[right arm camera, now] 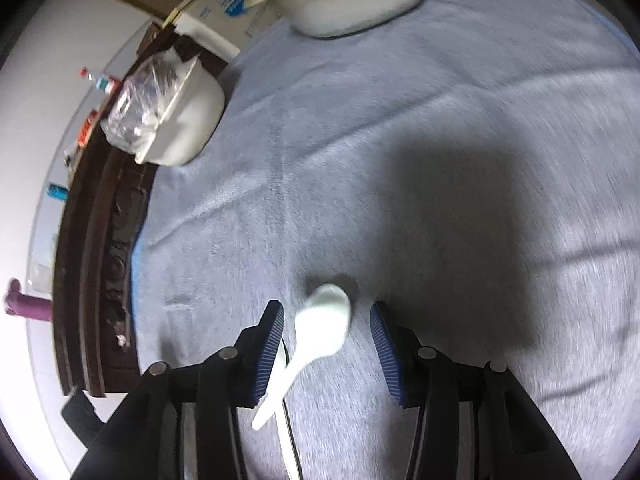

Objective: Organize utensils
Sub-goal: 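Lower the right tool onto a white plastic spoon and close on it, then close the left tool on the other white spoon while the right tool holds its spoon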

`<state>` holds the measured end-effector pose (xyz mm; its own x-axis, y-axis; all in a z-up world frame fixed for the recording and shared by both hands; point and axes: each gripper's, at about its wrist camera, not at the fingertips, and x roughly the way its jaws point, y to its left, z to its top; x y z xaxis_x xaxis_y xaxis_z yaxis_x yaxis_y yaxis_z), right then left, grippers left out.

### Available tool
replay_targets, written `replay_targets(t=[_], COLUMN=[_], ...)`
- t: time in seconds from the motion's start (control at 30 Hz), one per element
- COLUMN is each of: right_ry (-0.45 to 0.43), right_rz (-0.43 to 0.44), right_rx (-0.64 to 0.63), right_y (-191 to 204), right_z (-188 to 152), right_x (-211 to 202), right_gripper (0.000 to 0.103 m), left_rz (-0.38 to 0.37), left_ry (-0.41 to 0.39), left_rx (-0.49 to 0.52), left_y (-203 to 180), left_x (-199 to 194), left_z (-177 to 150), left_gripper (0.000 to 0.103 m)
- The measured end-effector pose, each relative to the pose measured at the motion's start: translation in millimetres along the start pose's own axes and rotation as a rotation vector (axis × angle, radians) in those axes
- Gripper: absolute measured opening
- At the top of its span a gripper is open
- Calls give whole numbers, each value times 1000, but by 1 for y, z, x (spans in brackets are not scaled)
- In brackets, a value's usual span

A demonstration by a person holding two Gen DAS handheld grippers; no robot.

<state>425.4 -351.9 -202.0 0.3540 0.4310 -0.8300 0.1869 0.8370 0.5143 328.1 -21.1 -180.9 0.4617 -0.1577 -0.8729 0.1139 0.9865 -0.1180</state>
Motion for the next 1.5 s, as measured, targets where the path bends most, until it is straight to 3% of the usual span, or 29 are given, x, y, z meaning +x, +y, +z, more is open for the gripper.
replay_targets(t=[0.27,0.33,0.4,0.6,0.8,1.03,1.17,1.33,1.4,1.5], right_ry=[-14,-26,-42,-78,-147,-146,-147,-160,-173,-173], right_rz=[-200,-244,-281,-249,-286,-347,-320,-300,-276,-240], right_rx=[-212,-258,-291,-292,-259,-309,-321,-271,-229,-168], right_y=[39,43,46,36,12,-13,-18,-31,-39,-51], right_z=[-7,-12,-15,-16,-15,-19,-25,-30,-31,-29], right_x=[14,16,18,13,-5,-25,-34,-44,-51,-57], right_gripper=[50,48,40,39,39,39,41,52,58,58], left_rz=[-22,-25,-31,-52,-61,-145,-223,-314,-306,-309], left_ry=[10,8,7,13,16,37,39,72,46,22], left_rx=[19,27,33,49,75,126,188,278,314,358], left_y=[-11,-16,-21,-37,-54,-90,-116,-147,-155,-161], left_x=[9,9,9,12,17,31,39,51,54,55], left_z=[11,13,15,17,23,40,48,48,47,46], left_gripper=[62,62,62,62,62,62,62,62,62,60])
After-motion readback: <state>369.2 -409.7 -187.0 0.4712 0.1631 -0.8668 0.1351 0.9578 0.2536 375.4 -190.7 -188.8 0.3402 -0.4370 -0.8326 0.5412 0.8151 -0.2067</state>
